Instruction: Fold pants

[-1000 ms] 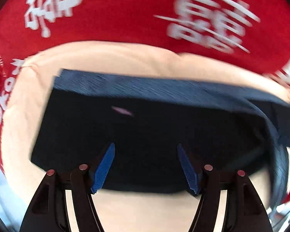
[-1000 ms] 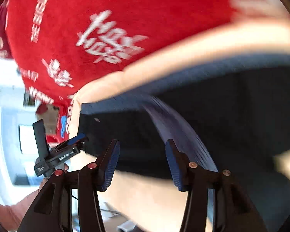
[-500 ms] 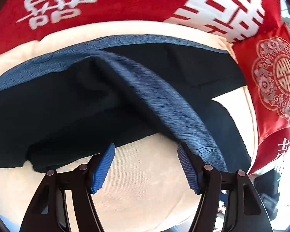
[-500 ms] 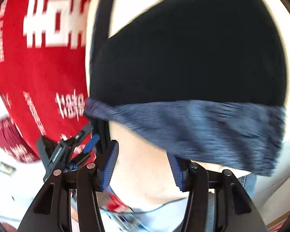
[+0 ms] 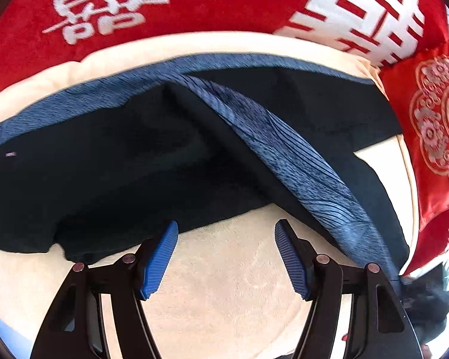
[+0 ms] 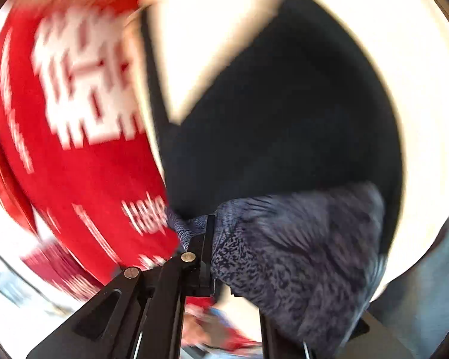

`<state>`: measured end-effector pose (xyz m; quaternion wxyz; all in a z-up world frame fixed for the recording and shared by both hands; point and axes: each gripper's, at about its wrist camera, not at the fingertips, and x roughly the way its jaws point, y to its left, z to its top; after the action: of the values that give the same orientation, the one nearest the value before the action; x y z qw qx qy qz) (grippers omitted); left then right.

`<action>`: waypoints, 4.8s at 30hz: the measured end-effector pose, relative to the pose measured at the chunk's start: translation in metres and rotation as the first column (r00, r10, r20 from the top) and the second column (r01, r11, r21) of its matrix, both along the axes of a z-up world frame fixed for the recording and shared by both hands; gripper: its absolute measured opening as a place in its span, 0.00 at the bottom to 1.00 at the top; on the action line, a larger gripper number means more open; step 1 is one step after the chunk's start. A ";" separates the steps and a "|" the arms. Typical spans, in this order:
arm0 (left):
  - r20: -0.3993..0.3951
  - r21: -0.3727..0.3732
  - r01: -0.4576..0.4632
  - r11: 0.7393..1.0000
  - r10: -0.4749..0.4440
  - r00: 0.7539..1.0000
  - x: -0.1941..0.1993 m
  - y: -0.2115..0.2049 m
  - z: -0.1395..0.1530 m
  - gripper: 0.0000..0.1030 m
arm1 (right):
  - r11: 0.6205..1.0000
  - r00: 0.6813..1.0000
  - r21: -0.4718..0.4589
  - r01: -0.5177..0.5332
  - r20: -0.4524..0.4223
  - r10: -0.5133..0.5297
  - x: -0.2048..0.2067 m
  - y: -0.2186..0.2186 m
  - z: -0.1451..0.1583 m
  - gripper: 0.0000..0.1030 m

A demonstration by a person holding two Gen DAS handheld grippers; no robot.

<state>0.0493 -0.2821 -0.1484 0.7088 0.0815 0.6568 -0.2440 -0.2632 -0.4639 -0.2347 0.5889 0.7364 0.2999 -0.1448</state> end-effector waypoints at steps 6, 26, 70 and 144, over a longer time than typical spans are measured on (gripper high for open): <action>0.027 0.020 -0.098 0.995 0.097 0.995 0.023 0.002 0.018 0.67 | 0.950 0.971 -0.212 -0.229 0.017 0.237 0.107 -0.110 0.087 0.07; 0.100 0.149 -0.283 0.948 0.270 0.958 0.102 0.000 -0.013 0.67 | 0.577 0.703 -0.406 -0.709 -0.480 0.526 0.258 -0.171 0.068 0.65; 0.177 0.230 -0.380 0.896 0.346 0.922 0.156 0.276 -0.028 0.71 | -0.063 0.058 -0.470 -0.880 -0.238 0.969 0.520 0.251 0.023 0.38; 0.133 0.209 -0.172 0.963 0.146 0.980 0.145 0.221 -0.055 0.95 | 0.759 0.761 -0.087 -0.645 -0.156 0.629 0.309 0.199 -0.044 0.42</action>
<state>0.1946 -0.0612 -0.2033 0.7499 0.1205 0.6416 -0.1070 0.0456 -0.2651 -0.2787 0.6327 0.5389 0.5562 0.0013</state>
